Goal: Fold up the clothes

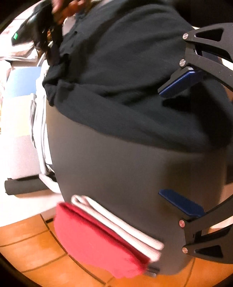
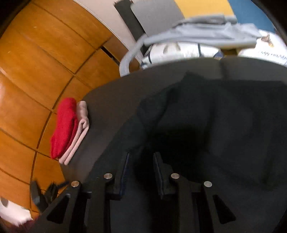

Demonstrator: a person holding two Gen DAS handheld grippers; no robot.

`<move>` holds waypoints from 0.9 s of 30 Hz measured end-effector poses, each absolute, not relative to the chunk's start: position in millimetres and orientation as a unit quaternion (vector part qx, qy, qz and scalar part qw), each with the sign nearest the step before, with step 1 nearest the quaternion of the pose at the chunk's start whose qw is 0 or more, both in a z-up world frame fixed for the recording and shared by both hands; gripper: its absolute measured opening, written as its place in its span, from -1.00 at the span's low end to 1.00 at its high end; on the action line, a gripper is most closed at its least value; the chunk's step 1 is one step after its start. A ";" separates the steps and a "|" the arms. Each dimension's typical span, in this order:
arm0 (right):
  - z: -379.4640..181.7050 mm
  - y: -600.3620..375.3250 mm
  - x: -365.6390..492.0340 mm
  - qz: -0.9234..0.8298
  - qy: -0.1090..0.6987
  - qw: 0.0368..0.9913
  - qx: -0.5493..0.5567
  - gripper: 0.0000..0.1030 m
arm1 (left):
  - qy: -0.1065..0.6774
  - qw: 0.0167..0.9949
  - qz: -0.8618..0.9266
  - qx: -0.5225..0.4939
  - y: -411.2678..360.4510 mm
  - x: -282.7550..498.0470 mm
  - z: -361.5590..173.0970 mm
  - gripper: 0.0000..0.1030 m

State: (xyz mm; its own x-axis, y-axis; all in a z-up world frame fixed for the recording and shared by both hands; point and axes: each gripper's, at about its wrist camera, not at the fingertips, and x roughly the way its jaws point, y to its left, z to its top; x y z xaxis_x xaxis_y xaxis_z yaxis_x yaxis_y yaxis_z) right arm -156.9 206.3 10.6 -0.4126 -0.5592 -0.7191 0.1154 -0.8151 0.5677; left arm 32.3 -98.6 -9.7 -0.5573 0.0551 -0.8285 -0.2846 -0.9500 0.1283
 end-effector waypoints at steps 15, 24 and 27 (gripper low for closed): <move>-20.1 186.0 -167.6 -0.786 -0.291 0.155 0.523 -0.47 | 0.005 0.154 0.876 -0.458 -126.0 38.2 -18.6 -0.78; -10.1 201.9 -174.6 -0.790 -0.309 0.132 0.512 -0.47 | -0.011 0.183 0.894 -0.409 -144.7 25.2 55.8 -0.90; -13.1 192.6 -189.3 -0.784 -0.302 0.126 0.527 -0.47 | -0.005 0.177 0.905 -0.386 -162.7 18.1 94.7 -0.90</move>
State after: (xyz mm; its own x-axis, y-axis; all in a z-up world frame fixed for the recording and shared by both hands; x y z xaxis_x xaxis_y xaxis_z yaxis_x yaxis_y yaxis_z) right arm -189.3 192.6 -13.1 -0.4127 -0.5154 -0.7511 -0.1210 -0.7862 0.6060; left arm 18.1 -162.7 94.7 -0.6398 0.3238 -0.6970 -0.3162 -0.9375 -0.1452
